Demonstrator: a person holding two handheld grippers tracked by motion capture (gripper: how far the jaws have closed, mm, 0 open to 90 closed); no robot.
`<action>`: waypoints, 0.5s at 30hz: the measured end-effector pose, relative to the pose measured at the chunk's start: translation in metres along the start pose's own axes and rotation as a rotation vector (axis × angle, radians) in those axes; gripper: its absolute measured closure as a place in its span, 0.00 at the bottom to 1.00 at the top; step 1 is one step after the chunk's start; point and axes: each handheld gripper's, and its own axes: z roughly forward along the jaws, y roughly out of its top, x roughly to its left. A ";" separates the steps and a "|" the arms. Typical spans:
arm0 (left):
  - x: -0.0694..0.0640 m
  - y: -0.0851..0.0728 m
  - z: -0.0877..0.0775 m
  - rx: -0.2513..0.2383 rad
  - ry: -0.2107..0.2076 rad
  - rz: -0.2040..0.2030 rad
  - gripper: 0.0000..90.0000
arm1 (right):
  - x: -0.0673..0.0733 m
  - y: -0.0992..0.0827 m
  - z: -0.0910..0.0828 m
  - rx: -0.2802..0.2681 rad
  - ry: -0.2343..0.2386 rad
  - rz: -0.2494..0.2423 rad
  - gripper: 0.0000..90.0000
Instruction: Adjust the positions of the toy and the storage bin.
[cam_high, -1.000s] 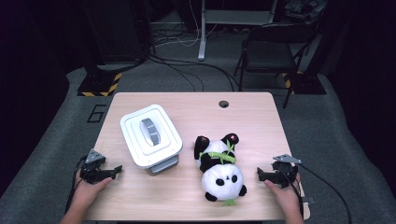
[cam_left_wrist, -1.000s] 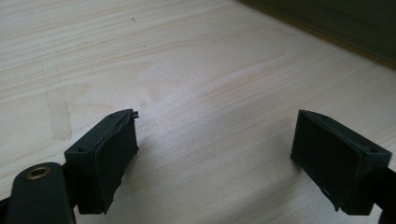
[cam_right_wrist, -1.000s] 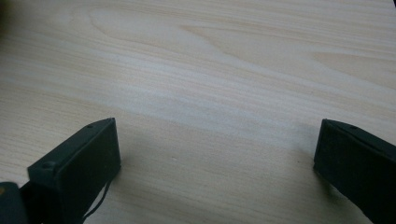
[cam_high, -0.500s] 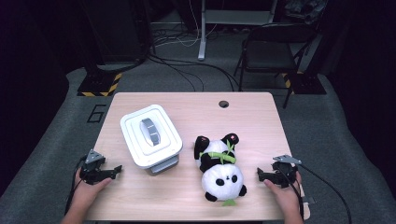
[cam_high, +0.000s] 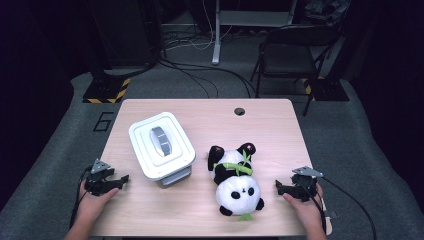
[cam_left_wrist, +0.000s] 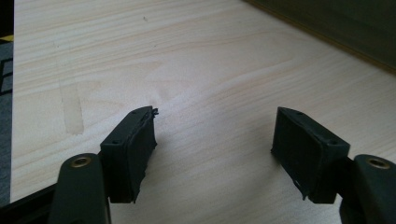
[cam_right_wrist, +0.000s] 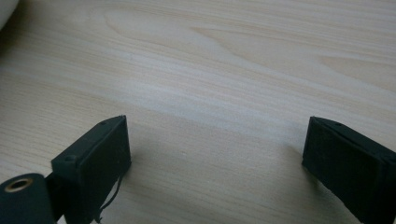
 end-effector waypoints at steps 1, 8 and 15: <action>-0.001 0.000 -0.001 0.010 -0.002 -0.002 0.34 | 0.000 0.000 0.000 -0.002 0.000 -0.002 0.09; -0.010 0.000 -0.008 0.030 -0.010 -0.004 0.47 | 0.001 -0.002 -0.003 -0.010 -0.001 -0.001 0.13; -0.022 0.020 -0.029 -0.032 -0.039 -0.071 0.47 | 0.003 -0.002 -0.002 -0.013 -0.010 0.008 0.13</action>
